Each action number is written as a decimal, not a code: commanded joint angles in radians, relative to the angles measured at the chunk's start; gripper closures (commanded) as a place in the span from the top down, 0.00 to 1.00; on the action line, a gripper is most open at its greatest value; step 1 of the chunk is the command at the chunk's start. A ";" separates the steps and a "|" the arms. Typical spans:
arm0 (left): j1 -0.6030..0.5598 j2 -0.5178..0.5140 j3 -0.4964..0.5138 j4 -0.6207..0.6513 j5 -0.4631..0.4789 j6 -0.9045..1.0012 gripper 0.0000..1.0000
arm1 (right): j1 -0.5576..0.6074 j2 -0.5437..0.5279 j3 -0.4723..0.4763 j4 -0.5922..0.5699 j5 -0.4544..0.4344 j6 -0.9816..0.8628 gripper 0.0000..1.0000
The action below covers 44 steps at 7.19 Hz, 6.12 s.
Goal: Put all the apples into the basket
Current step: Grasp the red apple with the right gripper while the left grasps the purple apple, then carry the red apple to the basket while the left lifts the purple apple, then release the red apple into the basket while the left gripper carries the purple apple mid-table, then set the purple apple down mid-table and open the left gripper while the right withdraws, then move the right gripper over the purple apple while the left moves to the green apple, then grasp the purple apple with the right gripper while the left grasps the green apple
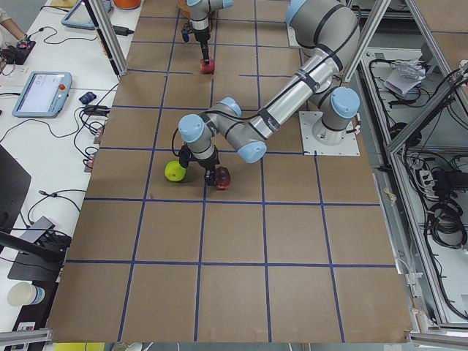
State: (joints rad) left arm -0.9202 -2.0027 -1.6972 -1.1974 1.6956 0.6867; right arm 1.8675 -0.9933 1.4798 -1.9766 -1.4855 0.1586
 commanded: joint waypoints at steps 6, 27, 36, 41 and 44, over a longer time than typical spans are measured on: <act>0.001 -0.034 -0.041 0.013 0.004 0.014 1.00 | -0.011 -0.025 -0.024 0.040 -0.015 0.001 0.00; -0.886 -0.032 0.164 0.175 -0.274 -1.134 1.00 | -0.467 -0.177 -0.075 0.183 -0.124 -0.383 1.00; -0.256 -0.103 0.199 0.072 0.113 -0.363 1.00 | -0.002 -0.099 -0.061 0.084 -0.013 0.013 1.00; -0.256 -0.183 0.205 0.243 0.197 -0.199 1.00 | 0.001 -0.033 -0.024 0.078 0.033 -0.030 1.00; -0.256 -0.200 0.203 0.245 0.199 -0.188 1.00 | 0.001 -0.010 -0.022 0.065 0.030 -0.076 1.00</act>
State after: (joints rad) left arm -1.1766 -2.1938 -1.4928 -0.9554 1.8930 0.4941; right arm 1.8690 -1.0122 1.4564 -1.9070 -1.4542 0.1037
